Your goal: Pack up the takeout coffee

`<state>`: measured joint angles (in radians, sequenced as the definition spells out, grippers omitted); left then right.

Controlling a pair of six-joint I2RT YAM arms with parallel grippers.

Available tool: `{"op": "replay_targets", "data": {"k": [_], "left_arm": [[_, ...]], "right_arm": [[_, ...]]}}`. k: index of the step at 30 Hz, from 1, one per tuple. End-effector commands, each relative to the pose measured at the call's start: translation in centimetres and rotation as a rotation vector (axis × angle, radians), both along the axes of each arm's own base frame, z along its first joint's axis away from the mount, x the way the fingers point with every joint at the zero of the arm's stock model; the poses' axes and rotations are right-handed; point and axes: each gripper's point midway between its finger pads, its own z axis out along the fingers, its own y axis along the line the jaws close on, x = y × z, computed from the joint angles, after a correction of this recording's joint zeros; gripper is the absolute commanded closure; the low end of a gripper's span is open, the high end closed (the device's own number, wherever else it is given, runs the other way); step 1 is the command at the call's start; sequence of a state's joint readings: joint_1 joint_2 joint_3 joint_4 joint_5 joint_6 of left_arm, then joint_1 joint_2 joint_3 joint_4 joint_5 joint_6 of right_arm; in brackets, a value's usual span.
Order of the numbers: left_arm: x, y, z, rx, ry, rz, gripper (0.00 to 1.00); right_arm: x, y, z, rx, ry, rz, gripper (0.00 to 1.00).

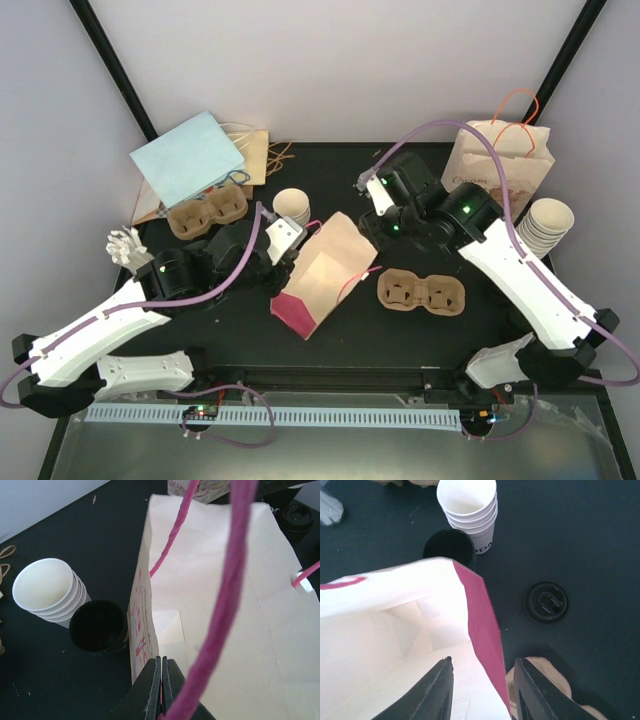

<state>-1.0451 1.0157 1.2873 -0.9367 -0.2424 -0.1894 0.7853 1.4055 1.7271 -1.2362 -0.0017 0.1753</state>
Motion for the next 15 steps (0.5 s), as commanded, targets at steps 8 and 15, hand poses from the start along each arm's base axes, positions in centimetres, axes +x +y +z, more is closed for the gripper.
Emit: {"op": "replay_targets", "data": {"k": [8,15], "left_arm": [[0.2,0.4,1.0,0.002,-0.043,0.002,0.98],[0.1,0.5,0.6,0.008,-0.057,-0.012,0.99]], "right_arm": [[-0.1,-3.9,3.2,0.019,-0.164,-0.130,0.48],[0.4,-7.7,3.5,0.008,-0.259,-0.307,0.33]]}}
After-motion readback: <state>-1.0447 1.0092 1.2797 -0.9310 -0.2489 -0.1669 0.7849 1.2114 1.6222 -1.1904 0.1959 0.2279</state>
